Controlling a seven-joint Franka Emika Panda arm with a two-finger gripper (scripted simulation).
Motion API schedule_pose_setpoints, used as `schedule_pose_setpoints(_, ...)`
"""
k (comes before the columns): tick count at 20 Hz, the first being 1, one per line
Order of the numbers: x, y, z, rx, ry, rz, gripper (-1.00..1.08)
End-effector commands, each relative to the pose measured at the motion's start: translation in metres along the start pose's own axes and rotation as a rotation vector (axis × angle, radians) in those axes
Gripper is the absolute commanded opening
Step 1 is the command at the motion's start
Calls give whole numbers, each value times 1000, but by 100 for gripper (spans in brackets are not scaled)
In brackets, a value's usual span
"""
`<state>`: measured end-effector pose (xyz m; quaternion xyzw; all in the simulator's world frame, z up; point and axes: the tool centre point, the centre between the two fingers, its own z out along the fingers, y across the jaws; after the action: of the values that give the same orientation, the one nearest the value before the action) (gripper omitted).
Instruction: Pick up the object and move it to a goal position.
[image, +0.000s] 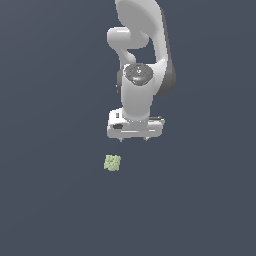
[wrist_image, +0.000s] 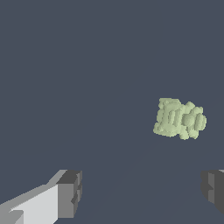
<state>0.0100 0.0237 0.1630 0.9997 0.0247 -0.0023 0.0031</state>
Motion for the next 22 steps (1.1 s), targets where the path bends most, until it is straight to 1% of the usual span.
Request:
schedule_pose_setpoints(1,0,0,0,0,0,0,100)
schedule_pose_setpoints(4,-1,-4,-1,0,0,-6,100)
schedule_pose_setpoints(8,-3,-20,-5,-2,2,-28,100)
schedule_pose_setpoints(11,-3,-25,-6,-3,3,-35,100)
schedule_pose_setpoints(17,-1,-19,-3,-2,2,-24,100)
schedule_pose_setpoints(22,7,-1,9,3,2,14,100)
